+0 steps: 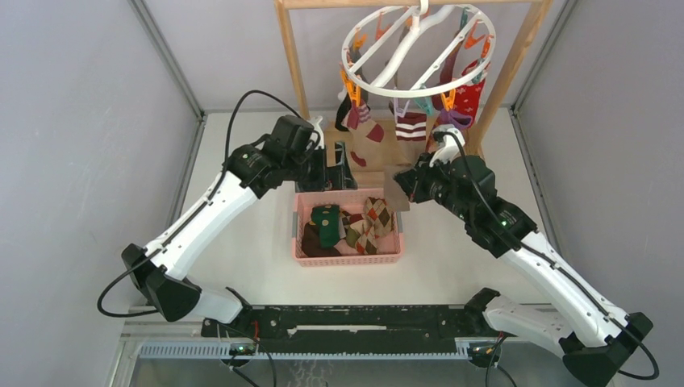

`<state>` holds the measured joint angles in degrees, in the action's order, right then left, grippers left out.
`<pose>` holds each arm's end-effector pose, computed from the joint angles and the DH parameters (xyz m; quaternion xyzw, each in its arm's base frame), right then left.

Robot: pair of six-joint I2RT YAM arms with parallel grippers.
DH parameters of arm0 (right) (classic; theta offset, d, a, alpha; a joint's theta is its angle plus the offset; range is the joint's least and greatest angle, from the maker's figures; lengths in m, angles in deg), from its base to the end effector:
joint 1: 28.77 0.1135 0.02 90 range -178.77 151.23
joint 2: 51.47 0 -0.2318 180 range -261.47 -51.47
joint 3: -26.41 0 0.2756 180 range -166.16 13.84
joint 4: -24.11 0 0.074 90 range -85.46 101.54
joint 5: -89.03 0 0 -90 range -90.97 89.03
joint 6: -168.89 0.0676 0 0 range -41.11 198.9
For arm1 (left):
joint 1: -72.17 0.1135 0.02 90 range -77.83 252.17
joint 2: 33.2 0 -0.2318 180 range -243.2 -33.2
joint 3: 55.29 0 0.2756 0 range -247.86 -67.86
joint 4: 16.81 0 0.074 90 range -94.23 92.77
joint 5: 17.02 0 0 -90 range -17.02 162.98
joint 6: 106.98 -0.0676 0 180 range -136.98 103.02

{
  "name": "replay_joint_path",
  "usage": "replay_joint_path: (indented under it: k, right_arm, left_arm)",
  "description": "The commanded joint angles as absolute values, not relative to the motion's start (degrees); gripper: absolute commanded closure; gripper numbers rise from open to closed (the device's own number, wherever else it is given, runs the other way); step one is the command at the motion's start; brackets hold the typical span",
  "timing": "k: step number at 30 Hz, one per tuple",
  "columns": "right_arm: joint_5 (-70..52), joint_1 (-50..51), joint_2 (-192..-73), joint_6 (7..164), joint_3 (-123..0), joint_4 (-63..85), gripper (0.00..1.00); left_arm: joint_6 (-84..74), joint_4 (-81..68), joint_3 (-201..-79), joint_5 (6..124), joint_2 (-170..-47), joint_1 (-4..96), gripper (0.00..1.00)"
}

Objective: Remove the socks clipped to the hanger
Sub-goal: Adjust the hanger on the clothesline.

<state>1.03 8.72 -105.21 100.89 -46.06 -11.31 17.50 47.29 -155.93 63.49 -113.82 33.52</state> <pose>0.2232 0.1682 0.3483 -0.0978 0.7962 0.2840 0.5252 0.2603 -0.2224 0.3387 0.0656 0.9158 -0.2928 0.2669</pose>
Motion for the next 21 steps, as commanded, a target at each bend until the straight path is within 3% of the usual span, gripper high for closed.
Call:
replay_joint_path:
  k: [1,21]
  right_arm:
    - [-0.3,5.5,-102.6,102.6,-46.4,-11.3,0.91]
    - [-11.6,-18.0,-103.7,102.1,-49.9,-11.9,0.93]
  left_arm:
    - [16.3,45.7,-160.2,61.8,-114.5,33.8,0.00]
    - [15.9,46.5,-161.7,61.7,-115.2,33.8,0.00]
